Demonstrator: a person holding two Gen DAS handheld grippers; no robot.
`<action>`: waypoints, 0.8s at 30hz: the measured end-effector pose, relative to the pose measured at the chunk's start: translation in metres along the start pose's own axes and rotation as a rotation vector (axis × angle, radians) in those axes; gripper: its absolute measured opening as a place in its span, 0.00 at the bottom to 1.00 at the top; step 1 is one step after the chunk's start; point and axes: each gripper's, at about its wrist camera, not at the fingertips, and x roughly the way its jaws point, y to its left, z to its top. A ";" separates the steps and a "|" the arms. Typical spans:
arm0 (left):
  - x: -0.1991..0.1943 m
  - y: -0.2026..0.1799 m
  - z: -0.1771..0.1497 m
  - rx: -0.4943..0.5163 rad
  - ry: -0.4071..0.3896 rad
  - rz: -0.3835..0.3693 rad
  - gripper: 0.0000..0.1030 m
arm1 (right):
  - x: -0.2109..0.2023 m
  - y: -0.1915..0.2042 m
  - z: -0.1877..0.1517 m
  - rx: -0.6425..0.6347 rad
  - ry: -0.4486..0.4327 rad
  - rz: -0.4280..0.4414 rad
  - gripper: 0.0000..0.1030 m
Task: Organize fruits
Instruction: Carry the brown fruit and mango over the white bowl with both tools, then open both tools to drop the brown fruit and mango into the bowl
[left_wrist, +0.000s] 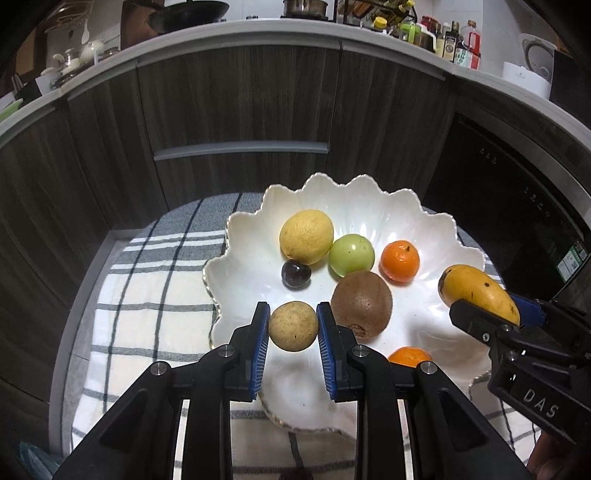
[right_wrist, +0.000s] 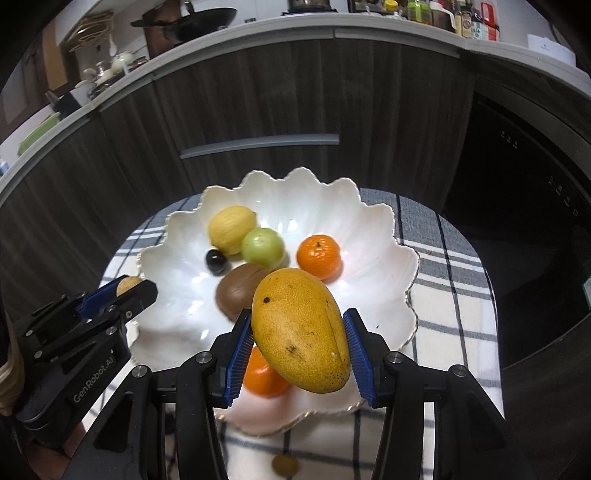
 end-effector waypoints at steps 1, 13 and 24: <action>0.004 0.000 0.000 -0.002 0.005 0.001 0.25 | 0.005 -0.001 0.001 0.002 0.004 -0.003 0.48; 0.023 0.008 0.003 -0.020 0.022 0.009 0.53 | 0.034 -0.001 0.005 -0.016 0.038 -0.023 0.49; -0.002 0.015 0.001 -0.035 -0.013 0.055 0.81 | 0.006 0.002 0.007 -0.055 -0.039 -0.156 0.79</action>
